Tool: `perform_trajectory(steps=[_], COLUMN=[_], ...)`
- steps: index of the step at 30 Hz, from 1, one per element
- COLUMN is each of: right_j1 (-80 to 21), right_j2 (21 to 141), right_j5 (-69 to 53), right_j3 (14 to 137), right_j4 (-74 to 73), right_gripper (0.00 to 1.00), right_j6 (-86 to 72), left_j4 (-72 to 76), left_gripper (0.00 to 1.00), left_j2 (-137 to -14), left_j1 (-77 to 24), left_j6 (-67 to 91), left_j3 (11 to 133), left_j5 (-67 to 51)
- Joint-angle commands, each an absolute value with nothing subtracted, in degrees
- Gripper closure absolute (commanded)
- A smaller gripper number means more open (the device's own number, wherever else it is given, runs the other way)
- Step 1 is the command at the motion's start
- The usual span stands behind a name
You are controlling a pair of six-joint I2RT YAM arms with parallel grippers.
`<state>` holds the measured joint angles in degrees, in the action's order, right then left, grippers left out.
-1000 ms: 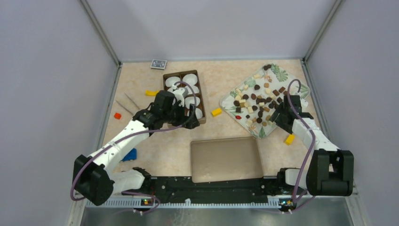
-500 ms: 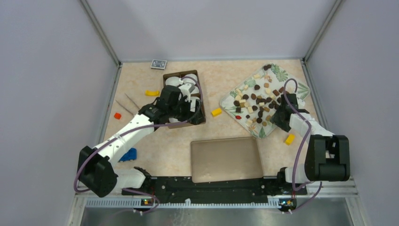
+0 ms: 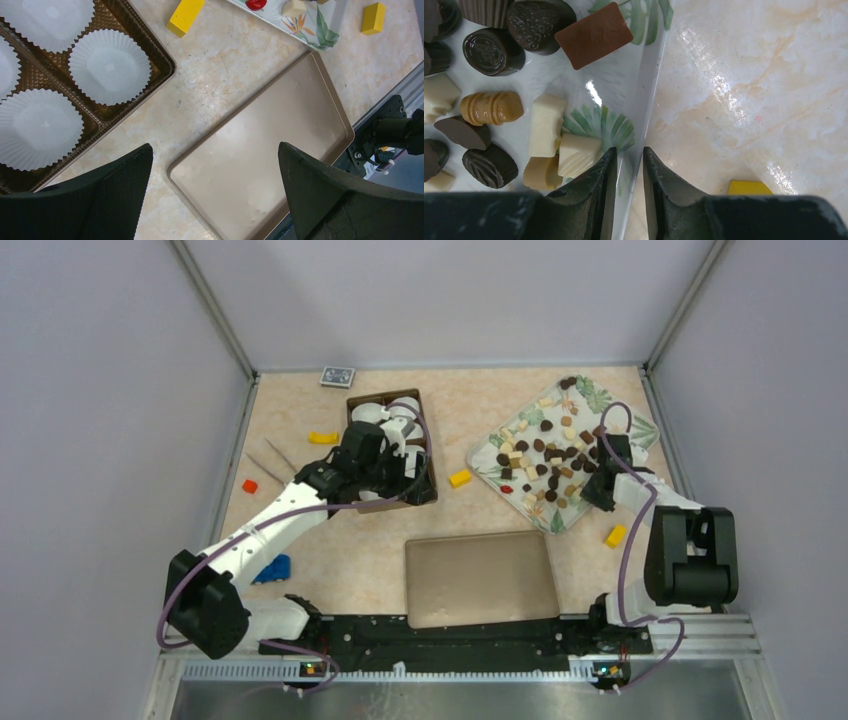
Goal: Pack the chocolate
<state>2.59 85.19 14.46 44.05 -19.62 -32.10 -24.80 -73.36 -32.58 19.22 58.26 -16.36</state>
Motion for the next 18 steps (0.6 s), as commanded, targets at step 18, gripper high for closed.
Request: perform_trajectory(steps=[18], right_j1=[3.7], right_j2=[90.7], right_j5=[23.2], right_j3=[48.8], right_j4=[-15.6], right_gripper=[1.00], right_j6=[-13.3], left_j4=[-22.9], left_gripper=[0.01], left_j2=[-73.0], left_j1=[-32.9], left_j6=[19.0], left_j3=[59.6], left_j5=[-15.8])
